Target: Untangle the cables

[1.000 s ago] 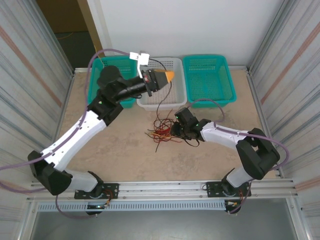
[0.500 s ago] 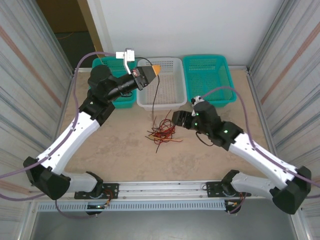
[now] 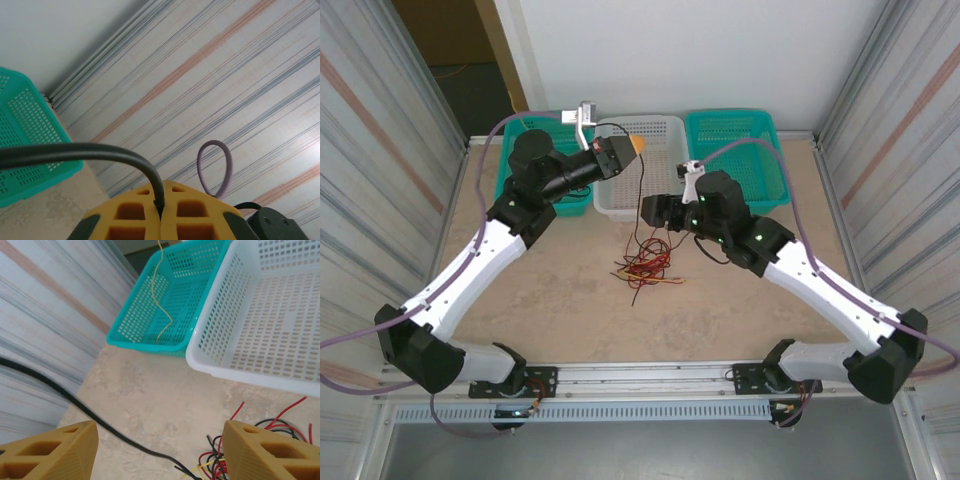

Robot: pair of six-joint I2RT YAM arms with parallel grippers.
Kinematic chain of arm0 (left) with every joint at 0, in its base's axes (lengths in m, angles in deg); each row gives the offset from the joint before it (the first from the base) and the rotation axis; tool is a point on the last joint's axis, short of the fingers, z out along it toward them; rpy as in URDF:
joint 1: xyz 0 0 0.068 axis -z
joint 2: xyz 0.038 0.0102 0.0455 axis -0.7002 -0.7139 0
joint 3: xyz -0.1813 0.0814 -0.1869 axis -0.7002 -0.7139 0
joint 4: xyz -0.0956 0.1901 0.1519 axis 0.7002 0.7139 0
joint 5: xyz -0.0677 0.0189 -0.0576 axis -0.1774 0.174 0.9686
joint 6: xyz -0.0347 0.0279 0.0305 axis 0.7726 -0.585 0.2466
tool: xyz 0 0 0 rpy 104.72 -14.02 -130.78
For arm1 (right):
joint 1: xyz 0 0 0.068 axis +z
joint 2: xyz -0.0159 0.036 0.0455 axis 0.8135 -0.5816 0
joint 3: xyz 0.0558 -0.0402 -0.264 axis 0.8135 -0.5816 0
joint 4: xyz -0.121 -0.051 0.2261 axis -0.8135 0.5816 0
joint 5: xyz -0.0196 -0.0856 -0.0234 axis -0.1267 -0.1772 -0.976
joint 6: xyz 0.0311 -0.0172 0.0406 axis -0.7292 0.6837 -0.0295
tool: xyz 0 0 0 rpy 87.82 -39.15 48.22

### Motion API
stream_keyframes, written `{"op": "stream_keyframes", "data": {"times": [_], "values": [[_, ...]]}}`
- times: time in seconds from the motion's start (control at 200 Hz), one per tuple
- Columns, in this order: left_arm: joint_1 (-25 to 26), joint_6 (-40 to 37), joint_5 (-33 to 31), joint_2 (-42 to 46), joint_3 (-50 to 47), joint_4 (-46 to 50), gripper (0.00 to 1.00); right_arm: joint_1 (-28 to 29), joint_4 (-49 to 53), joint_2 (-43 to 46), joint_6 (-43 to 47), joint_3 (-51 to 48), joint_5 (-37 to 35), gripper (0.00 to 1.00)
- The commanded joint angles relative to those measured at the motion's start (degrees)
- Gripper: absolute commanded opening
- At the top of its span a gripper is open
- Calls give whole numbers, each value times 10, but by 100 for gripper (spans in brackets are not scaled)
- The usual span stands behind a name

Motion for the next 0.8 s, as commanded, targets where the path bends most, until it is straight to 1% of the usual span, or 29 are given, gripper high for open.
{"op": "stream_keyframes", "data": {"times": [0.0, 0.07, 0.225, 0.296, 0.406, 0.466, 0.501, 0.551, 0.616, 0.666, 0.701, 0.756, 0.797], "values": [[0, 22, 13, -3, -5, -21, 0, 2, -26, -14, 24, 28, 37, 60], [0, 28, 15, -4, -7, -22, 0, 3, -26, -22, 26, 33, 39, 58], [0, 48, 21, -11, -14, -38, 0, 0, -35, -32, 26, 40, 50, 58], [0, 55, 22, -13, -16, -42, 0, 1, -45, -34, 26, 40, 60, 53], [-1, 63, 19, -14, -21, -45, 0, 2, -61, -32, 27, 36, 66, 51], [-1, 68, 19, -15, -23, -47, 0, 2, -63, -30, 26, 33, 66, 46], [-1, 70, 19, -16, -24, -47, 0, 2, -64, -30, 25, 32, 68, 45], [-1, 75, 17, -16, -26, -48, 0, 2, -70, -27, 23, 28, 79, 51], [-1, 83, 15, -16, -31, -54, 0, 3, -81, -21, 20, 18, 89, 60], [-2, 92, 15, -16, -34, -61, 0, 3, -87, -18, 18, 10, 90, 61], [-3, 96, 16, -17, -36, -65, 0, 3, -88, -18, 16, 8, 88, 58], [-3, 98, 16, -18, -36, -67, 0, 2, -86, -20, 16, 6, 85, 45], [-3, 97, 16, -19, -37, -66, 0, 2, -83, -21, 15, 7, 84, 38]]}}
